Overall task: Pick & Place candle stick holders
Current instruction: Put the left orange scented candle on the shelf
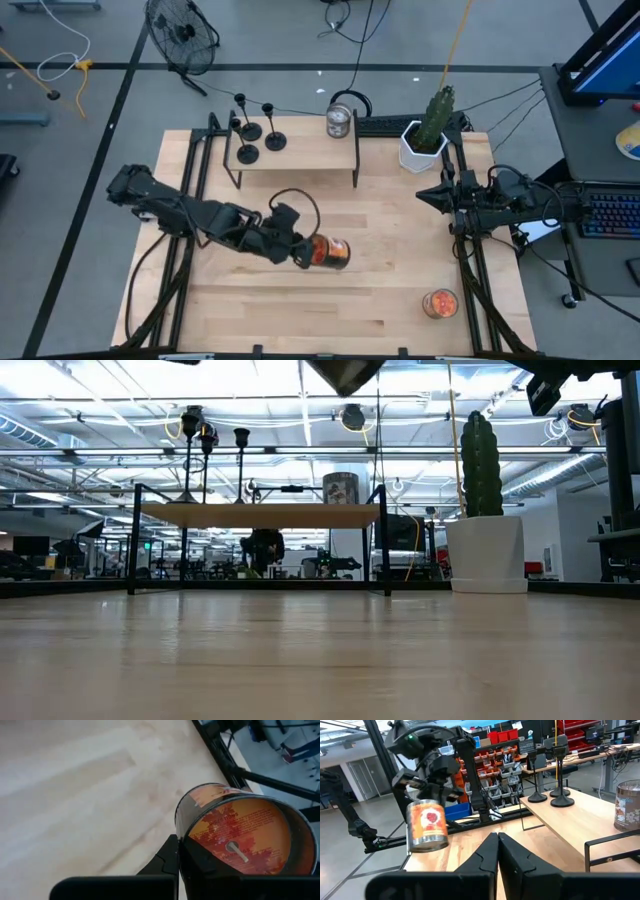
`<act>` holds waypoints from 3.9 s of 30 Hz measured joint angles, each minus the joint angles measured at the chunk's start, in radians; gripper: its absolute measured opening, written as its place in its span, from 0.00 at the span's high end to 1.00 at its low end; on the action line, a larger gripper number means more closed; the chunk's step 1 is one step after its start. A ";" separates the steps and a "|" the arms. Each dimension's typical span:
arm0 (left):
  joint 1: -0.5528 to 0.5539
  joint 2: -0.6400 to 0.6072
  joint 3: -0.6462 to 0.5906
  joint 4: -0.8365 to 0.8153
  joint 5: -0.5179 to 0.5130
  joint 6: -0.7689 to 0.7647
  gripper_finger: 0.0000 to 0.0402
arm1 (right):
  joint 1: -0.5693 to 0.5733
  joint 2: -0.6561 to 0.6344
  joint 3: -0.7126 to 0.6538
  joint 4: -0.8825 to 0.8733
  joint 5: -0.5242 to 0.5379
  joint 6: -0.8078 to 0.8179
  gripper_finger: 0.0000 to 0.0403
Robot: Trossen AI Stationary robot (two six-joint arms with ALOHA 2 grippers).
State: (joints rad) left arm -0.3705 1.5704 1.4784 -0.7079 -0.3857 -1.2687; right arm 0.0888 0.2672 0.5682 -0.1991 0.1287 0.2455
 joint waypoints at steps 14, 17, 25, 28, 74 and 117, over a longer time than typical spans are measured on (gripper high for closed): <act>0.206 0.027 0.309 -0.302 -0.013 0.323 1.00 | 0.000 0.000 0.000 0.000 0.001 0.004 0.99; 0.245 0.025 0.349 -0.411 -0.010 0.341 1.00 | 0.000 0.000 0.000 0.000 0.001 0.004 0.99; 0.372 0.048 0.369 -0.368 -0.025 0.358 1.00 | 0.000 0.000 0.000 0.000 0.001 0.004 0.99; 0.425 0.081 0.366 -0.360 -0.024 0.376 1.00 | 0.000 0.000 0.000 0.000 0.001 0.004 0.99; 0.684 0.355 0.648 -0.545 -0.015 0.748 1.00 | -0.001 0.000 0.000 -0.023 0.009 0.004 0.99; 0.780 0.355 0.648 -0.512 -0.033 1.224 1.00 | 0.000 0.000 0.000 -0.015 0.057 0.030 0.99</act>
State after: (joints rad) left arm 0.4098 1.9251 2.1262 -1.2200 -0.4190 -0.0448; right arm 0.0885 0.2676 0.5682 -0.2140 0.1853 0.2756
